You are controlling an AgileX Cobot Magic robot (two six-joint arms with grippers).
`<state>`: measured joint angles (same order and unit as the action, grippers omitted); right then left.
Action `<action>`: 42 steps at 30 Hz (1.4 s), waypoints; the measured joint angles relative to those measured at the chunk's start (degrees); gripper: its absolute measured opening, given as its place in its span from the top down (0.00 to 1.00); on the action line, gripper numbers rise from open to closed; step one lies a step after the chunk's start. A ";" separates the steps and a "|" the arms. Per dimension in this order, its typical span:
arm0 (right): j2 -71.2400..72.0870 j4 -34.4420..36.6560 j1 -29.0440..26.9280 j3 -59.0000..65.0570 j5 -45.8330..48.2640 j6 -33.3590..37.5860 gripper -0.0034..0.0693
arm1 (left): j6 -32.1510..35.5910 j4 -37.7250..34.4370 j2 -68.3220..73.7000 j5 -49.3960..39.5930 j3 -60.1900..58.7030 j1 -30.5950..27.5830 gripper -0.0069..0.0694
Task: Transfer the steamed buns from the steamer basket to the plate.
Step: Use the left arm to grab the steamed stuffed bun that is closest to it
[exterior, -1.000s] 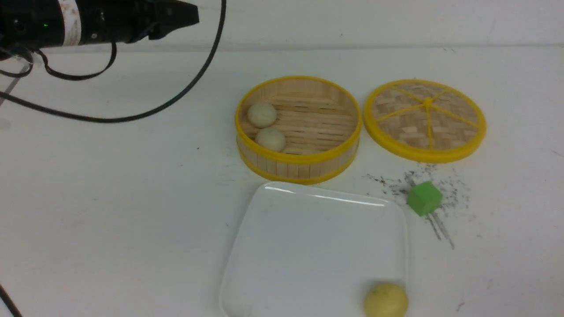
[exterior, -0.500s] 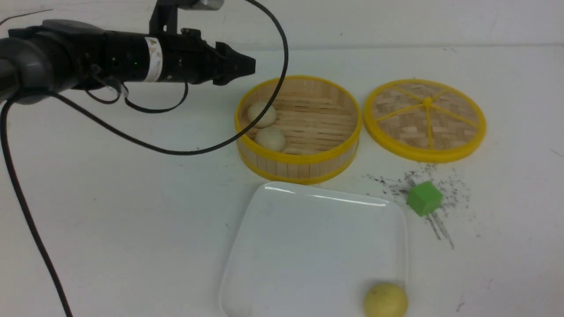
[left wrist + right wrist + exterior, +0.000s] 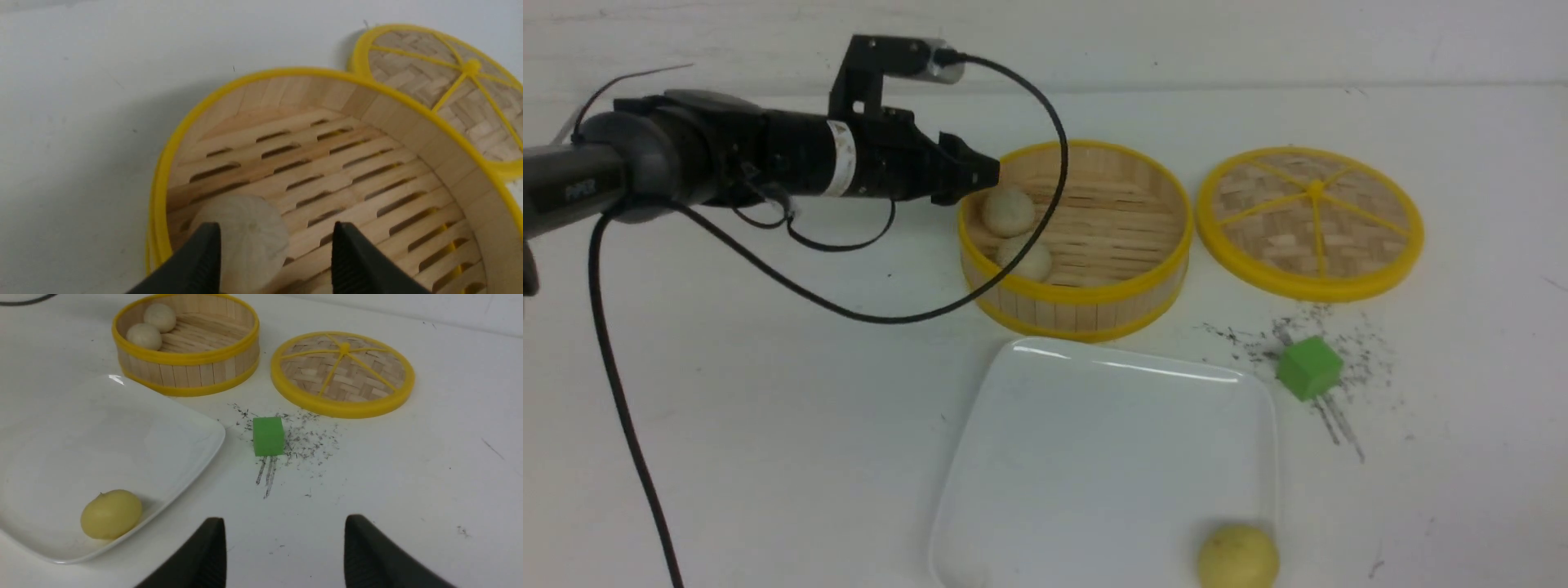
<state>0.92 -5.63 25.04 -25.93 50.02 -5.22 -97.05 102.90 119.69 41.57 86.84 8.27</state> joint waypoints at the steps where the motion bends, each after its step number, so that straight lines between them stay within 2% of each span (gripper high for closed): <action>1: 0.00 0.00 0.00 0.00 0.00 0.00 0.40 | 1.60 0.07 0.39 0.35 0.00 0.02 0.40; 14: 0.00 0.31 0.00 0.00 0.00 0.13 0.40 | 10.66 -0.12 2.30 -4.36 0.05 1.52 0.43; 20: 0.00 1.63 0.00 0.00 0.00 0.13 0.40 | 17.06 -0.40 2.42 -14.45 0.05 8.65 0.43; 21: 0.00 1.63 0.00 0.00 0.00 0.13 0.40 | 17.11 -0.39 2.42 -14.89 0.05 9.06 0.43; 23: 0.00 1.69 0.00 0.00 0.00 0.13 0.40 | 17.40 -0.65 2.42 -21.31 0.05 10.91 0.43; 28: 0.00 1.75 0.00 0.00 0.00 0.13 0.40 | 17.08 -1.15 2.42 -26.76 0.05 11.37 0.44; 42: 0.00 1.75 0.00 0.00 0.00 0.13 0.40 | 15.07 -1.57 4.04 -27.87 0.05 11.37 0.53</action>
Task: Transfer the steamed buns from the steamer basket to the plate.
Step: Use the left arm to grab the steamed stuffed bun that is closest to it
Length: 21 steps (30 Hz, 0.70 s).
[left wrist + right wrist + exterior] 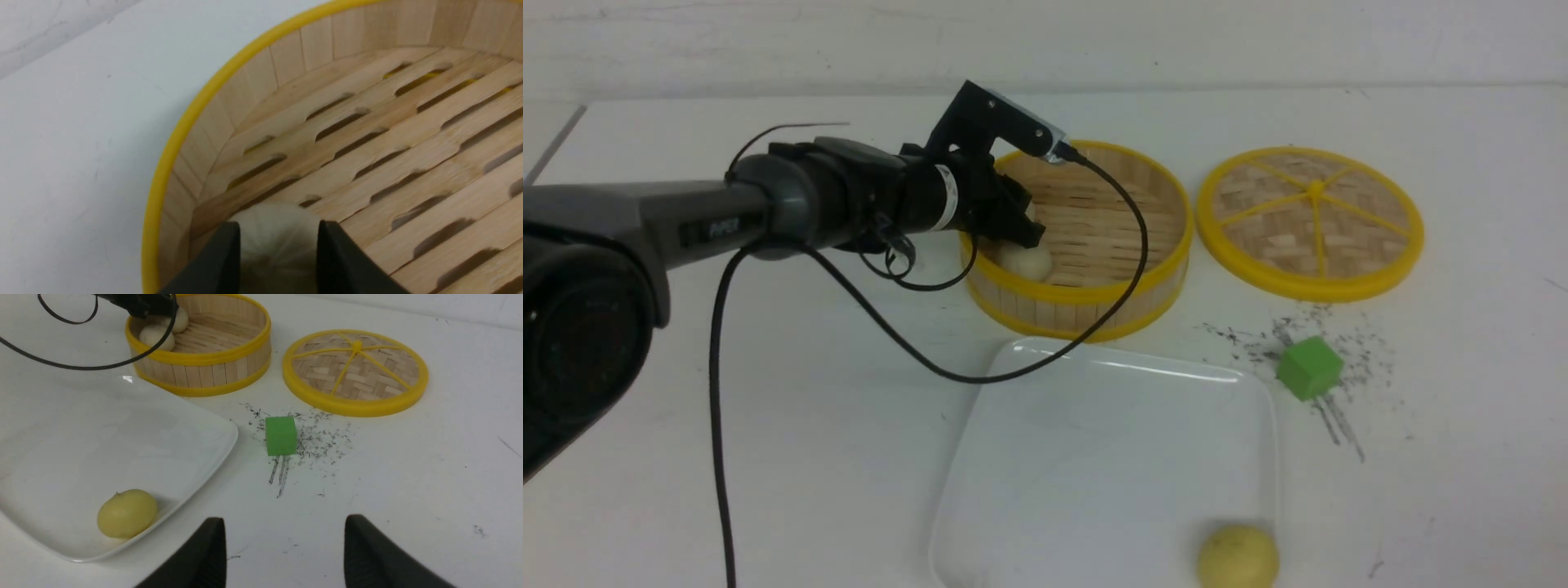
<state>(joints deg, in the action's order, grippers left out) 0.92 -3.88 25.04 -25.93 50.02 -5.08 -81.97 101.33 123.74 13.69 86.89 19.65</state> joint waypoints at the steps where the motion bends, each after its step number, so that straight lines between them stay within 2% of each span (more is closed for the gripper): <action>1: 0.00 0.00 0.00 0.00 0.00 0.00 0.40 | 0.00 0.00 0.05 -0.12 0.00 0.00 0.53; 6: 0.00 0.00 0.00 0.00 0.00 0.00 0.40 | 0.00 -0.12 0.30 -0.77 0.00 0.00 0.54; 9: 0.00 0.10 0.00 0.00 0.00 0.00 0.40 | 0.00 -0.17 0.30 -1.88 0.00 0.00 0.63; 10: 0.00 0.10 0.00 0.00 0.00 0.00 0.40 | 0.00 -0.17 0.30 -1.97 0.00 0.00 0.63; 12: 0.00 0.10 0.00 0.00 0.00 0.00 0.40 | 0.00 -0.23 0.30 -2.68 0.00 0.00 0.79; 14: 0.00 0.13 0.00 0.00 0.00 0.00 0.40 | 0.00 -0.23 0.30 -2.86 0.00 0.00 0.86; 21: 0.00 0.17 0.00 0.00 0.00 0.00 0.41 | -0.95 -0.35 -1.11 -2.93 0.00 0.00 0.88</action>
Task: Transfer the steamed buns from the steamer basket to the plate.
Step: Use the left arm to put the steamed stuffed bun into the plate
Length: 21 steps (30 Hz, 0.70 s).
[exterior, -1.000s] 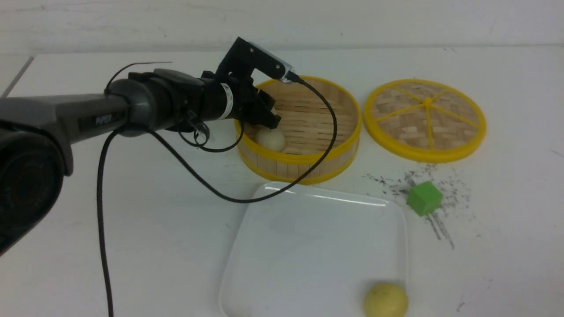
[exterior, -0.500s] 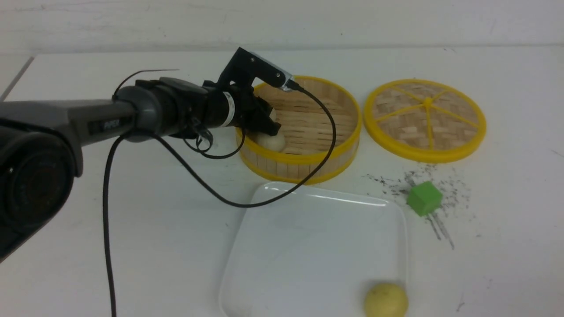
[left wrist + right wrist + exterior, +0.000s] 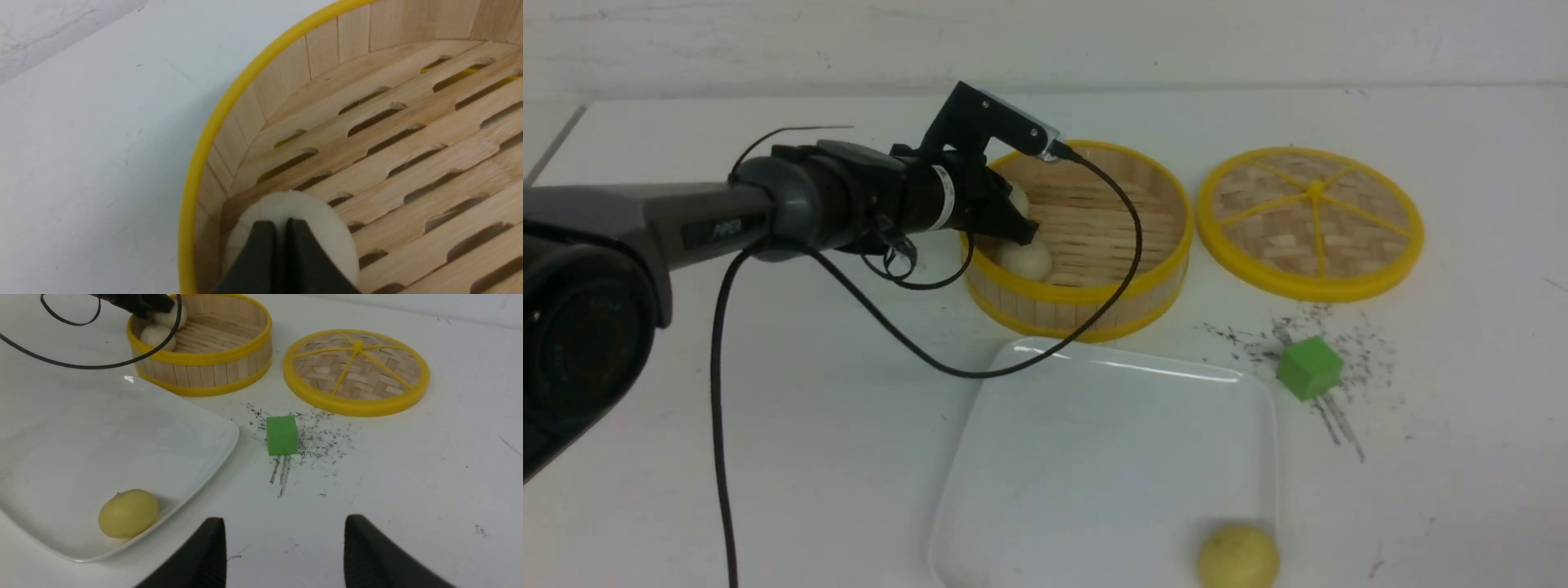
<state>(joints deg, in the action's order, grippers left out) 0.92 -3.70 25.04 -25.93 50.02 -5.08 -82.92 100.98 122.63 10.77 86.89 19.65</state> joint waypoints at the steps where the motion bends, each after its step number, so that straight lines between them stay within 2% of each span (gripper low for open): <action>1: 0.00 0.00 0.00 0.00 0.00 0.00 0.41 | -0.24 0.00 -0.83 -0.06 0.00 0.00 0.88; 11: 0.00 -0.27 0.00 0.00 0.05 0.00 0.47 | -1.41 0.00 -7.72 1.28 0.00 0.00 0.88; 21: 0.00 -3.34 0.00 0.00 0.05 0.01 0.48 | -10.62 0.30 -18.50 8.95 -5.10 0.00 0.88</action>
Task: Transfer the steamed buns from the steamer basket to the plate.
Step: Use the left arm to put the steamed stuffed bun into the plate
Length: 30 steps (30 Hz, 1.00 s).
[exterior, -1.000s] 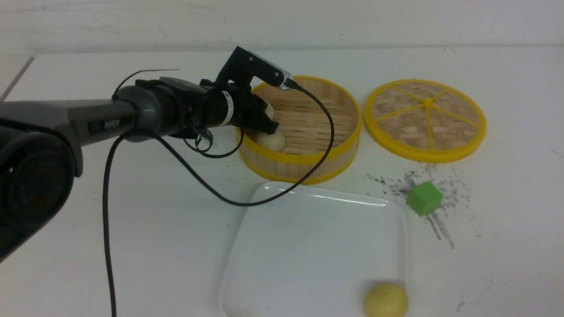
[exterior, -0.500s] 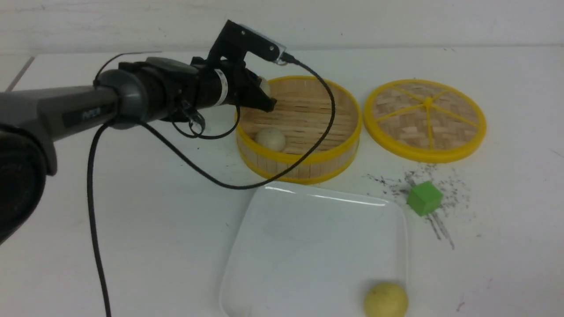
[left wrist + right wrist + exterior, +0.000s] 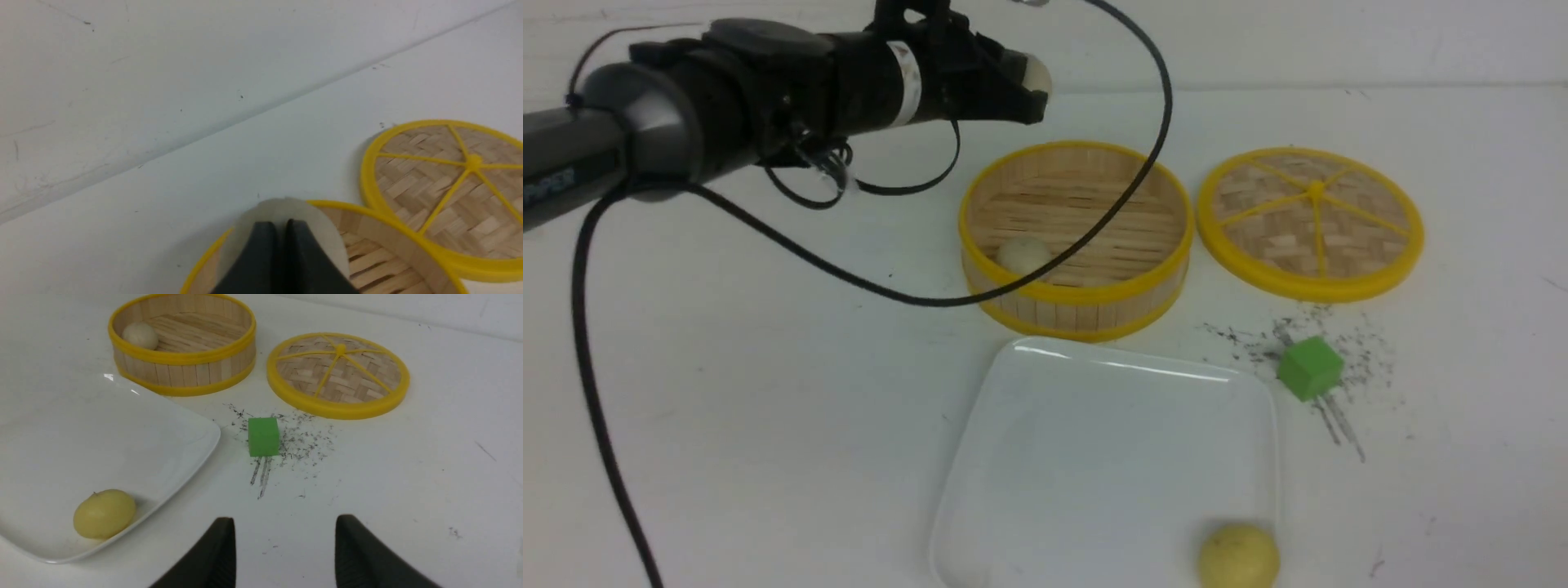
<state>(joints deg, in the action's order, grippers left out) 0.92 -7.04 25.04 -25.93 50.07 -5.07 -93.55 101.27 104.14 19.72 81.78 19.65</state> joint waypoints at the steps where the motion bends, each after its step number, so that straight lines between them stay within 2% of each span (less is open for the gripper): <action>1: 0.00 0.00 0.00 0.00 0.00 0.00 0.48 | -0.12 0.00 -0.63 0.21 -0.51 0.00 0.88; 18: 0.00 -1.17 0.00 0.00 0.00 0.00 0.48 | -13.84 1.20 -25.14 16.14 -29.29 -0.06 0.88; 26: 0.00 -0.94 0.00 0.00 0.00 0.00 0.48 | -19.40 1.46 -29.78 22.83 -37.73 -0.06 0.87; 30: 0.00 -0.46 0.00 0.00 0.00 0.00 0.48 | -19.56 1.46 -29.78 26.00 -42.95 -0.06 0.87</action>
<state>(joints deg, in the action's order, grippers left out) 0.92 -7.50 25.04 -25.93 50.07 -5.07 -113.11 102.74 74.36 45.72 38.83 19.59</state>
